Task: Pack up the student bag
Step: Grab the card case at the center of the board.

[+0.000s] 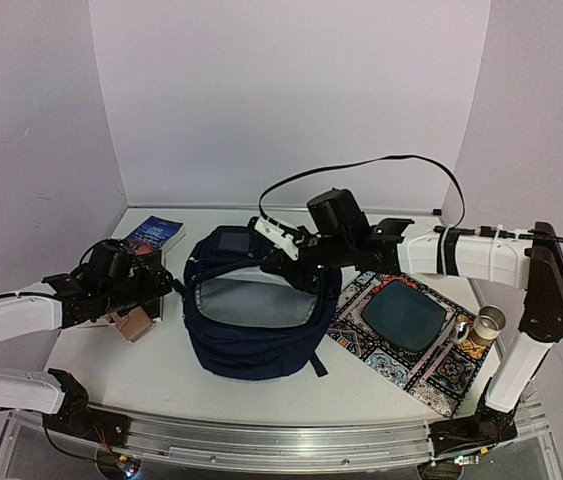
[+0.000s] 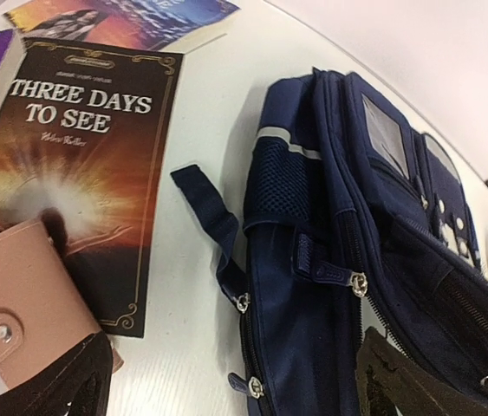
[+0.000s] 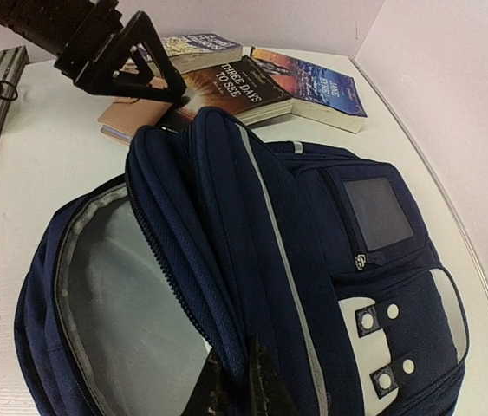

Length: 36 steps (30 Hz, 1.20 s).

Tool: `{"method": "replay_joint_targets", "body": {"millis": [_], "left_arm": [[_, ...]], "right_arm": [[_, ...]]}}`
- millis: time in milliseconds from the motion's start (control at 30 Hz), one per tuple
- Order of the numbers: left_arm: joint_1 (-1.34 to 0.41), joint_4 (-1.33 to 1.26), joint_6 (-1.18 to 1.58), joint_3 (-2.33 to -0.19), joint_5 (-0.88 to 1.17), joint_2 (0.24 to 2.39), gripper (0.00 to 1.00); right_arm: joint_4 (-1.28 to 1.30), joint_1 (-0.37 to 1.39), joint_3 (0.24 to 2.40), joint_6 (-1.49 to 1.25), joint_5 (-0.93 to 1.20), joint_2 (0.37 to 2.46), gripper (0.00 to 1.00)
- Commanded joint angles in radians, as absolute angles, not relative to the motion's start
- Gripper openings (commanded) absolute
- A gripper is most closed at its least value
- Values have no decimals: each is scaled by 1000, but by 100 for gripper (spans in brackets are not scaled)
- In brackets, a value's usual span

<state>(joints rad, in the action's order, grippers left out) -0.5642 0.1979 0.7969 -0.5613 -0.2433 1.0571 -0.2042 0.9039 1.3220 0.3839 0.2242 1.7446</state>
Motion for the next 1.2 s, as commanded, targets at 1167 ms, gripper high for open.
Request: {"method": "replay_joint_targets", "body": {"millis": [1167], "left_arm": [[-430, 352, 1154, -613, -379, 1432, 99]], "right_arm": [[-321, 901, 1380, 353, 307, 1765, 0]]}}
